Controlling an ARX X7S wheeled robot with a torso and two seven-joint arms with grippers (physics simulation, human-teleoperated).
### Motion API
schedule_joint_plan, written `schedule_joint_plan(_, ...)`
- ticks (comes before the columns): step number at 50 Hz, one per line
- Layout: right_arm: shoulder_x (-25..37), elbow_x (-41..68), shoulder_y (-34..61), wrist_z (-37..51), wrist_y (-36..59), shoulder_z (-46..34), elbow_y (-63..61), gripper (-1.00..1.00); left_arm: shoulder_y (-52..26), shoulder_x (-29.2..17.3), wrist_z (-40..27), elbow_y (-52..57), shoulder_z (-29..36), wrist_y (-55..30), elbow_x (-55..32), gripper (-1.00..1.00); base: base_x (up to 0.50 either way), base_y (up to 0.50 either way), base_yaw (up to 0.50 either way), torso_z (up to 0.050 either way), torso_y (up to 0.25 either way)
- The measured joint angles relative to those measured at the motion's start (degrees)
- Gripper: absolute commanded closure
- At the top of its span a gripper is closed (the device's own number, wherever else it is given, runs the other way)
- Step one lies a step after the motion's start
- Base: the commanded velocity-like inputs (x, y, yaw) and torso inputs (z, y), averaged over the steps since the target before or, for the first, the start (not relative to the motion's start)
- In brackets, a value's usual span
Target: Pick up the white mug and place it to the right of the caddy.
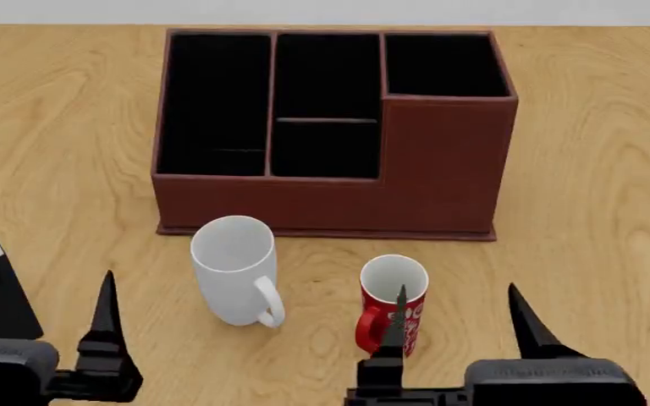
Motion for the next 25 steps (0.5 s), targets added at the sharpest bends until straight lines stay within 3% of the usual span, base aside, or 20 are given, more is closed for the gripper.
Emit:
schedule_joint_plan(12,4.2,7.6,12.9,1.1,20.9,4.7,-19.7,-1.0,-14.8,-3.6,-1.1,18.8,-0.1,-19.3,-1.5,-1.0,0.0,0.0,0.0,0.0,0.0)
schedule_joint_plan(25,7.0,16.4,30.2,3.5,42.0,10.6,-32.7,-1.0,-30.8,-5.8,-1.6,30.4,0.1,-34.6,-2.9,-1.0,0.0,0.0,0.0,0.0,0.0)
